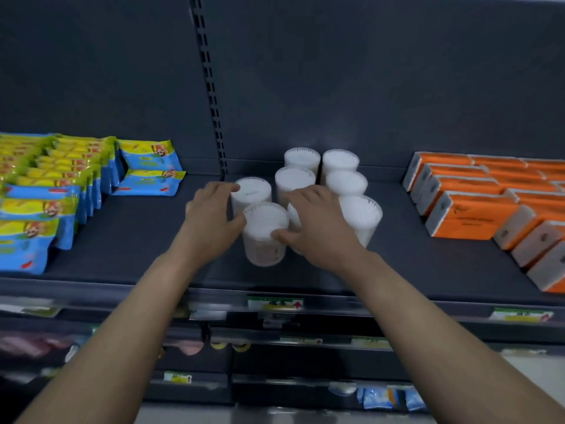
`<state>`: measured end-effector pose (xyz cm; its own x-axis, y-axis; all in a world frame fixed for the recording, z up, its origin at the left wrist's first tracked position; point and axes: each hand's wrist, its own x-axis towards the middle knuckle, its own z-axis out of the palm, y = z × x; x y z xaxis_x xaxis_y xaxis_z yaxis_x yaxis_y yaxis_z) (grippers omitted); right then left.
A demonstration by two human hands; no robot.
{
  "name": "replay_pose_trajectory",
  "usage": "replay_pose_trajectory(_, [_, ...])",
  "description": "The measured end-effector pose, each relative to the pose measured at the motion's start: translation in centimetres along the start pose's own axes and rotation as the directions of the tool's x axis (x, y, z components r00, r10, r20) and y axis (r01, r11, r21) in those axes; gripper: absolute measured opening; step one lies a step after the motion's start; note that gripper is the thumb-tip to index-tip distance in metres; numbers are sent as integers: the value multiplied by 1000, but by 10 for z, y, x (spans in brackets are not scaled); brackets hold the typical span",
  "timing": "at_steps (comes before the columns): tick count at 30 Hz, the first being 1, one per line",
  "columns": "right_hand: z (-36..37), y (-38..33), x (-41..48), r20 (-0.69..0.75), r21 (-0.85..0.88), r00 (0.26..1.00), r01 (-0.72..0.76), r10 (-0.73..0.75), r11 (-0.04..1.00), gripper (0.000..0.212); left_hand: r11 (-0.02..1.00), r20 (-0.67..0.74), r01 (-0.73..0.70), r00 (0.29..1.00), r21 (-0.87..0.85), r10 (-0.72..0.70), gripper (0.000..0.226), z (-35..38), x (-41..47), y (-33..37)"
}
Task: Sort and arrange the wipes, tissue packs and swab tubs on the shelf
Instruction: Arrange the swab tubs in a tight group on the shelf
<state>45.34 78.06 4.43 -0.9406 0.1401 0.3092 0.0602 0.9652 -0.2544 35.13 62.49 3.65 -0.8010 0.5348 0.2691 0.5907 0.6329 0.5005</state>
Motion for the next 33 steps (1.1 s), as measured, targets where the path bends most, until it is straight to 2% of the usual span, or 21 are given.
replay_pose_trajectory(7, [17, -29, 13, 127, -122, 986, -94, 110, 988, 77, 994, 284, -95, 953, -62, 109, 62, -3, 34, -37])
replay_pose_trajectory(11, [20, -38, 12, 116, -64, 976, -177, 183, 982, 77, 980, 389, -109, 906, -165, 166, 73, 4, 53, -45])
replay_pose_trajectory(18, [19, -45, 10, 119, -121, 962, -233, 247, 965, 82, 931, 302, -107, 928, -349, 219, 69, 11, 63, -43])
replay_pose_trajectory(25, [19, -44, 5, 73, -116, 968, -233, 242, 966, 82, 962, 295, -52, 946, -269, 134, 77, 4, 46, -49])
replay_pose_trajectory(29, [12, -47, 0, 15, 5, 981, -191, 191, 981, 79, 978, 219, -37, 972, -203, 82, 74, -4, 27, -51])
replay_pose_trajectory(33, [-5, -43, -13, 13, 267, 975, -218, 223, 939, 81, 976, 168, -1, 985, -219, 39, 77, -8, 7, -37])
